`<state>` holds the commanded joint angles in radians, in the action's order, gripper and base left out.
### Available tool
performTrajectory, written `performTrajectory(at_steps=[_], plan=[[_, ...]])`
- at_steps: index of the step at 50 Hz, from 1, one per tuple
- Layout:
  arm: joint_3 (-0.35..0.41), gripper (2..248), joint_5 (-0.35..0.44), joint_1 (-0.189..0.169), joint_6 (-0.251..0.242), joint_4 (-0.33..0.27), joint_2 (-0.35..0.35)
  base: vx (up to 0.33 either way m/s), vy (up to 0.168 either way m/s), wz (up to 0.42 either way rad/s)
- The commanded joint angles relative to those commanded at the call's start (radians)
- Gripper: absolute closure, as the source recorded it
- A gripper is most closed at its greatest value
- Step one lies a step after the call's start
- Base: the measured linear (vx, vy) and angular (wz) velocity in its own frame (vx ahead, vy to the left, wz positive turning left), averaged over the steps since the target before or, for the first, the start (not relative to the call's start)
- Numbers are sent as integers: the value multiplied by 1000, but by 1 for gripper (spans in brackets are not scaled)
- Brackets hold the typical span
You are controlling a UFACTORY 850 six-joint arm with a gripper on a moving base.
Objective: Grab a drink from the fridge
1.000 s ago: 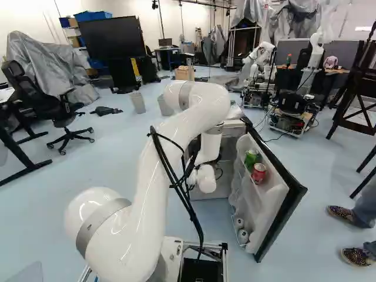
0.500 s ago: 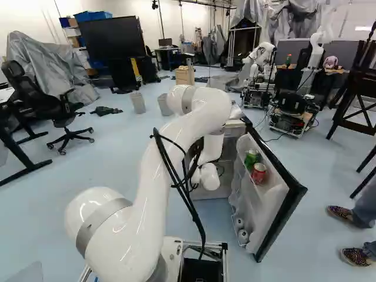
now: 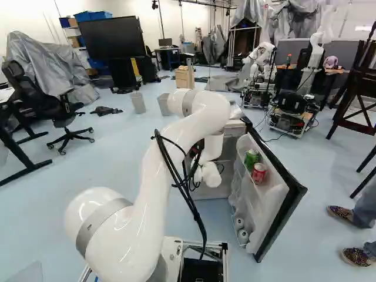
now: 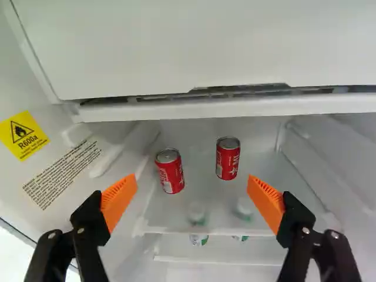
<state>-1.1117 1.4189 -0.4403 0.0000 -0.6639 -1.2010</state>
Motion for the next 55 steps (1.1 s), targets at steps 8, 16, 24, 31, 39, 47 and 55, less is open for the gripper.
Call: performTrajectory(at_steps=[8,16,24,31,39,47,55], plan=[[-26,3,-21,5,0,-19,-12,0,0,0],[-52,3,-40,7,0,-39,-25,0,0,0],[-78,3,-54,7,0,-58,-38,0,0,0],[-100,3,-65,6,0,-75,-49,0,0,0],[-126,3,-76,6,0,-92,-61,0,0,0],[-153,3,-87,5,0,-108,-74,0,0,0],[-179,3,-98,5,0,-123,-87,0,0,0]])
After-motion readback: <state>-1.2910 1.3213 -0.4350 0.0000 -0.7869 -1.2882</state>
